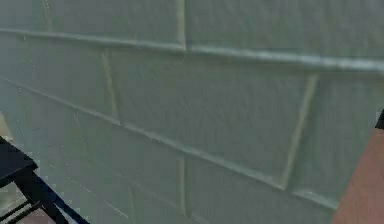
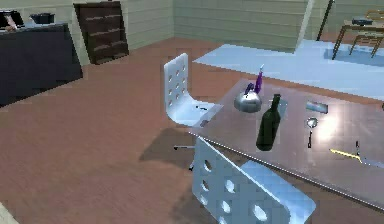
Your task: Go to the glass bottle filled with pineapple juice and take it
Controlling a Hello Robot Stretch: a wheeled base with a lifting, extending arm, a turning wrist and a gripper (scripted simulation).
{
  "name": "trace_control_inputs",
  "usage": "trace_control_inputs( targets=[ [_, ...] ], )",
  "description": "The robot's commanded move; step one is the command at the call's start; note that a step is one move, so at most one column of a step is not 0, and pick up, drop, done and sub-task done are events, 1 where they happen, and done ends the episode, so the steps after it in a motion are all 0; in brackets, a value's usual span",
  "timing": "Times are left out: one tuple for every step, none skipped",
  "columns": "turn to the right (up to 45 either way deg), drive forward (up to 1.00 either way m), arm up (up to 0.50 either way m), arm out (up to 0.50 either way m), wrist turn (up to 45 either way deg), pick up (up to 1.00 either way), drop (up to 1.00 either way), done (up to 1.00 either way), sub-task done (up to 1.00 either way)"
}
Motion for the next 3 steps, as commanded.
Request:
trace_control_inputs(
  targets=[
    [18.0, 0.0, 0.0, 0.0, 0.0, 0.0, 0.0, 0.0, 0.0],
    [3.0, 0.0, 0.0, 0.0, 0.0, 0.0, 0.0, 0.0, 0.0],
    [45.0, 0.0, 0.0, 0.0, 0.0, 0.0, 0.0, 0.0, 0.0]
  ],
)
